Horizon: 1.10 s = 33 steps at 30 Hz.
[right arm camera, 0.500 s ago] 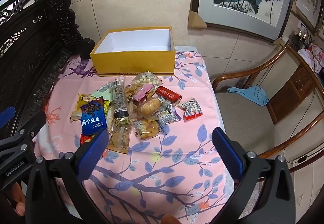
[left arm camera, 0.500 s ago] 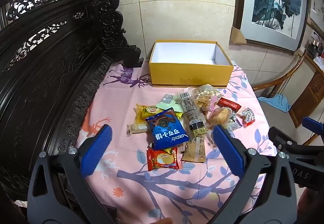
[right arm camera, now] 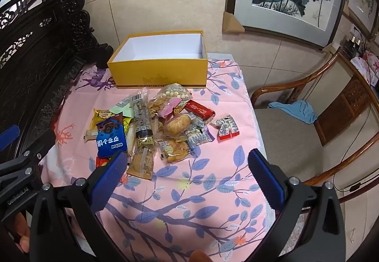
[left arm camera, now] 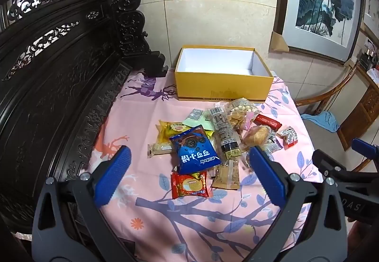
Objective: Organize snacks
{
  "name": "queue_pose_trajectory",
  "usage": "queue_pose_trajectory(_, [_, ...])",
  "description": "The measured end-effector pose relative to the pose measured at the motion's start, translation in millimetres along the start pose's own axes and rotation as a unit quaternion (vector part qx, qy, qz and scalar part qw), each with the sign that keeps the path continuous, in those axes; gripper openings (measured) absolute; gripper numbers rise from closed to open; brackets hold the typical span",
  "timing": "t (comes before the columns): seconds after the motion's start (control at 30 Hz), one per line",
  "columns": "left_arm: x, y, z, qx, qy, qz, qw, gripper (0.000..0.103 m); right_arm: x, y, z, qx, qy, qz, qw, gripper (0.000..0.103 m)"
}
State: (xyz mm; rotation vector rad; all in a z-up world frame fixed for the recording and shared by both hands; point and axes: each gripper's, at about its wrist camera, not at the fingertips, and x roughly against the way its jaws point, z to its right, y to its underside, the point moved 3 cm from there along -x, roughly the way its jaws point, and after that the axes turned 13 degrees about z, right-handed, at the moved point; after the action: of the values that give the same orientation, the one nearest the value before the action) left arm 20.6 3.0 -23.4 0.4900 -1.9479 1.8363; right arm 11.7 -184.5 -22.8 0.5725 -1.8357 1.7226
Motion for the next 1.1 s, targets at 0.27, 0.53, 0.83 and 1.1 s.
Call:
queue_pose_trajectory(0.27, [0.7, -1.5, 2.1, 0.004, 0.003, 0.001, 1.0, 0.101, -1.9, 1.7, -1.6, -0.014, -0.018, -0.003, 1.0, 0.102])
queue_pose_trajectory(0.53, [2.5, -2.6, 0.1, 0.011, 0.002, 0.008, 0.9999, 0.101, -1.2, 1.6, 0.6, -0.02, -0.012, -0.005, 1.0, 0.102])
queue_pose_trajectory(0.83, [2.6, -2.5, 0.7, 0.007, -0.002, 0.007, 1.0, 0.101, -3.7, 3.0, 1.7, -0.024, -0.011, -0.012, 1.0, 0.102])
queue_pose_trajectory(1.1, [1.5, -3.5, 1.9, 0.007, -0.002, 0.005, 1.0, 0.101, -4.7, 1.8, -0.3, 0.002, 0.026, -0.006, 1.0, 0.102])
